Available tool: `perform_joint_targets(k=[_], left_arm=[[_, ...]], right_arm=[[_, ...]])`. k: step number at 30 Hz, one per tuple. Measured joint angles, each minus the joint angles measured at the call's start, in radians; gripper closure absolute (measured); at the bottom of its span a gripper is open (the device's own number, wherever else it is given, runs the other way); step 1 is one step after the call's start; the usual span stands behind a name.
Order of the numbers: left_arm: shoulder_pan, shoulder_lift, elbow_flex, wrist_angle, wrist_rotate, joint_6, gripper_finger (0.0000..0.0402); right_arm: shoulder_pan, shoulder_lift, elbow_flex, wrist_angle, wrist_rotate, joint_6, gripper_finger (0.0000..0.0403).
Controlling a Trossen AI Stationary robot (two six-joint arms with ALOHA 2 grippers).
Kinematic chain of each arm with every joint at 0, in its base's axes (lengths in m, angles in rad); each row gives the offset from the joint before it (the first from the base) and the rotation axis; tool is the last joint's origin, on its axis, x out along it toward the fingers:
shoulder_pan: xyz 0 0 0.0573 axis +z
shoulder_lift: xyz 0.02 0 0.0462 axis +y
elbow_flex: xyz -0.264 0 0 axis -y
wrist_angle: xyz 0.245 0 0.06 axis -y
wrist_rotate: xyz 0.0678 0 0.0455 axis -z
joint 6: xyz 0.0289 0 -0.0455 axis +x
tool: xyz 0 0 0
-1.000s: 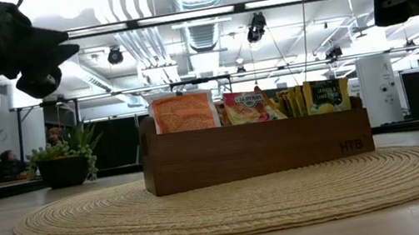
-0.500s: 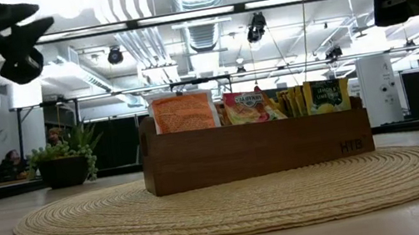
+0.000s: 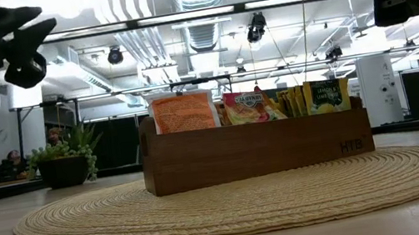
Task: Pick & Place Tea
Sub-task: Return to Home Position
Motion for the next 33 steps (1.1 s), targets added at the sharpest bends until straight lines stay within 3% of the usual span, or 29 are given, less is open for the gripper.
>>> perform_joint_targets(k=[21,28,33], left_arm=[[0.000,0.000,-0.001,-0.144,0.030,0.123,0.0291],[0.000,0.000,-0.001,-0.260,-0.084,0.129,0.0291],[0.000,0.000,0.000,-0.270,-0.074,0.147,0.0291]], right_arm=[[0.000,0.000,0.000,0.000,0.000,0.000,0.0394],[0.000,0.000,0.000,0.000,0.000,0.000,0.0394],[0.000,0.000,0.000,0.000,0.000,0.000,0.0394]])
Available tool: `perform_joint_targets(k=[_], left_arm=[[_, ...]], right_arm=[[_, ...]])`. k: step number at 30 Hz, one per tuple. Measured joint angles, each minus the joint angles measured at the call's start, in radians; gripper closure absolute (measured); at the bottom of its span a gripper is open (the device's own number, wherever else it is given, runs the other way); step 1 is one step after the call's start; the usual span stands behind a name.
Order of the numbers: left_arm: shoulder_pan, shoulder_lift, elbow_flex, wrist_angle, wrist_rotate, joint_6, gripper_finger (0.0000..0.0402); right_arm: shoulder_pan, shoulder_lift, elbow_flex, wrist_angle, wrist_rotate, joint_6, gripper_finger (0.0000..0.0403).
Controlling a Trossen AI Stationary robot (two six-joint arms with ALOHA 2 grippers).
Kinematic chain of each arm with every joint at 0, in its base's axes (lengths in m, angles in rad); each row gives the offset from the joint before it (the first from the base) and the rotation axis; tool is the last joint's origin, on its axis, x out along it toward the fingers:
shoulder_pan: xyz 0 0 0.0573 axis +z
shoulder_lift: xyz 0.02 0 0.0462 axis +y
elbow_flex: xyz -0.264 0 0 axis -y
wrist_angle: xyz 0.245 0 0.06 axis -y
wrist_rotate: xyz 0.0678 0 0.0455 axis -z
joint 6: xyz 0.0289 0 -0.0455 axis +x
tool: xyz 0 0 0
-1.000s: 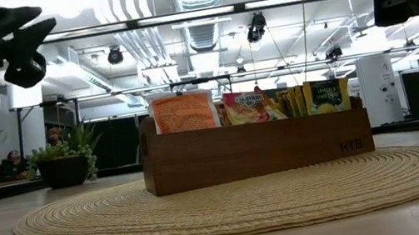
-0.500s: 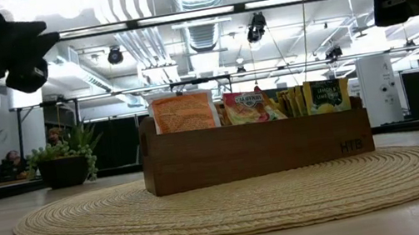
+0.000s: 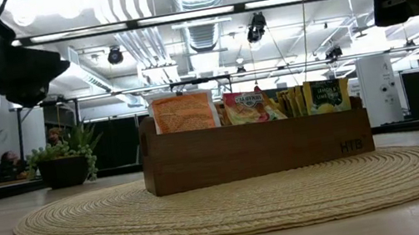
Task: Pick & Place Tea
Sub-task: Return to Home Position
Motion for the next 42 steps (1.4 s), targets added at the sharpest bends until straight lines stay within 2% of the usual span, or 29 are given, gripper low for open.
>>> perform_joint_targets(k=[3,42], left_arm=[[0.000,0.000,0.002,-0.006,0.023,0.005,0.0291],[0.000,0.021,0.001,0.000,0.016,0.001,0.0291]], right_arm=[[0.000,0.000,0.000,0.000,0.000,0.000,0.0394],[0.000,0.000,0.000,0.000,0.000,0.000,0.0394]])
